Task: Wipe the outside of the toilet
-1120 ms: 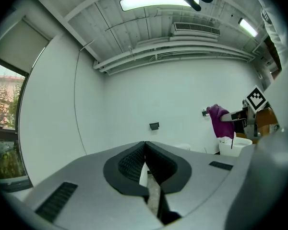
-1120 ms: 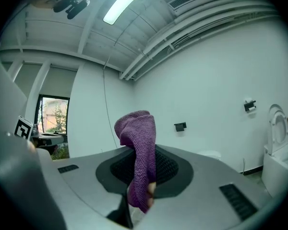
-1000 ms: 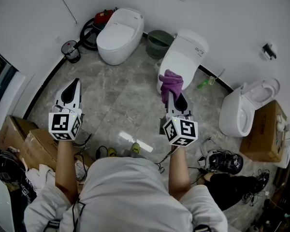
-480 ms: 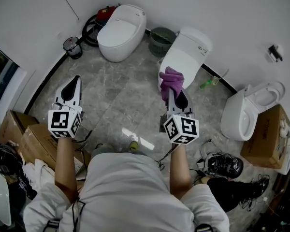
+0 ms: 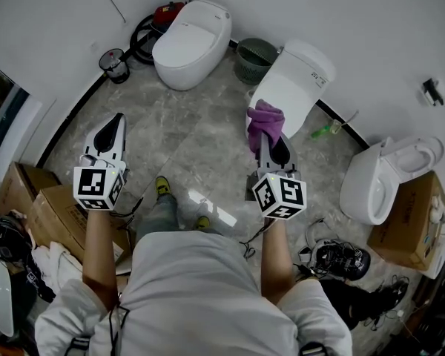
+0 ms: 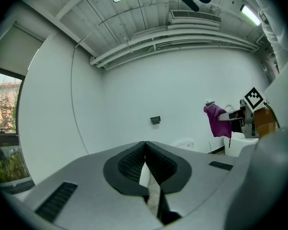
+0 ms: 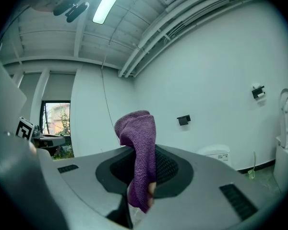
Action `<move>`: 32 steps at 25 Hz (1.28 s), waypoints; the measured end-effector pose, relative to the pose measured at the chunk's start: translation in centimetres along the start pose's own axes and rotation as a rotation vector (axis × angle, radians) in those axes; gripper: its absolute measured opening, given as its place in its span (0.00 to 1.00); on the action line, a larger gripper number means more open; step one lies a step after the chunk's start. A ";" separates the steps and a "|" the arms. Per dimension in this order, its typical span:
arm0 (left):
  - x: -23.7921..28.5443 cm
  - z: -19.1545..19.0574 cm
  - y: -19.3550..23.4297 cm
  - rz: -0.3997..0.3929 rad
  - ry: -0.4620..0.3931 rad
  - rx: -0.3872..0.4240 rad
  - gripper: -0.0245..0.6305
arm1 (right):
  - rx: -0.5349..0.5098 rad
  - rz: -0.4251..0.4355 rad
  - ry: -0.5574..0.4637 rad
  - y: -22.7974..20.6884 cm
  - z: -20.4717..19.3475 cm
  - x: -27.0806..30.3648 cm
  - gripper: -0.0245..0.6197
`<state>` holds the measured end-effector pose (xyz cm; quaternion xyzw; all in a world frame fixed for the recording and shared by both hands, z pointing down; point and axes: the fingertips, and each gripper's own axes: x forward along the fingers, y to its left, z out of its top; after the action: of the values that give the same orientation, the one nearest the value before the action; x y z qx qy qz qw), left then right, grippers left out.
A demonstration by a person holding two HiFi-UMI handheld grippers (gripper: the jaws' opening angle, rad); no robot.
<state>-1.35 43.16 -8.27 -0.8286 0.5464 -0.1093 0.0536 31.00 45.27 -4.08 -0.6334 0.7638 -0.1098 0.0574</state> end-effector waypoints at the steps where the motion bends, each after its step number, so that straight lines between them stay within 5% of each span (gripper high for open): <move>1: 0.5 -0.3 0.4 0.002 0.002 0.000 0.06 | 0.001 0.001 0.003 0.0 -0.2 0.8 0.16; 10: 6.9 -2.8 8.2 0.022 0.021 -0.041 0.06 | -0.014 0.004 0.036 2.7 -1.1 11.0 0.16; 32: 19.6 -8.9 32.1 0.013 0.051 -0.132 0.06 | -0.072 0.025 0.087 16.7 -3.0 35.6 0.16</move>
<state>-24.77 12.64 -3.88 -0.8238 0.5588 -0.0937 -0.0146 7.55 13.52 -3.37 -0.6200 0.7770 -0.1090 0.0027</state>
